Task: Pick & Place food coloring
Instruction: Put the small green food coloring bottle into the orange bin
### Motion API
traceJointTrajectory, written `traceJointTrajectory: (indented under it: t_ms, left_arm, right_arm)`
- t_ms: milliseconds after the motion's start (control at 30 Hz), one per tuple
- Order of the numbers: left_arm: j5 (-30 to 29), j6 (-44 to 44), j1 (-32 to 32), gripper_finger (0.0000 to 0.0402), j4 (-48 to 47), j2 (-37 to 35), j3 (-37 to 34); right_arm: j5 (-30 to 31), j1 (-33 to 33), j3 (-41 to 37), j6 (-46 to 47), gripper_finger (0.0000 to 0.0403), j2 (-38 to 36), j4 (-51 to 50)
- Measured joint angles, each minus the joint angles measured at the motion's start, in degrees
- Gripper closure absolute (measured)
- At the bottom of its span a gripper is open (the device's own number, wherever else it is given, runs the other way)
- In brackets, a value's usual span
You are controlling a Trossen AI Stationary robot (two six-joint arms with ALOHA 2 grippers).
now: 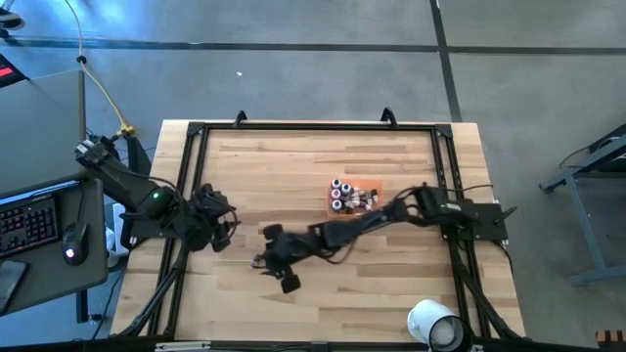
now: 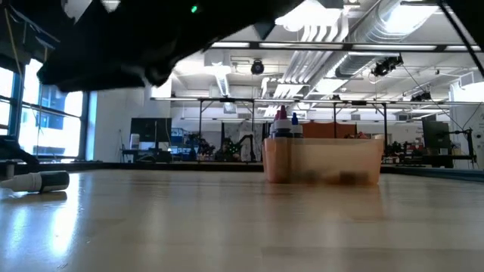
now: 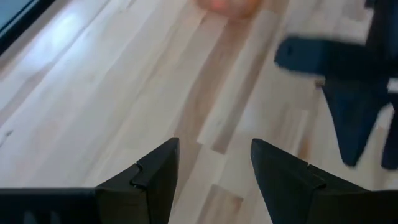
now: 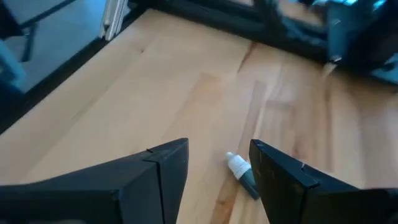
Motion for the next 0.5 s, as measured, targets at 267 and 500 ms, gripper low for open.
traceJointTrajectory:
  t_ms: [267,500]
  left_arm:
    - [-1.6,-2.0,0.0,0.0206,-2.6,-0.1,-0.5]
    - [-1.6,-2.0,0.0,0.0206,-2.6,-0.1,-0.5]
  right_arm:
    - [-8.5,-4.0,10.1,-0.7,0.0238,9.5,-2.7]
    - [-9.9,-5.6,10.6,-0.8,0.0238,12.9,-2.8]
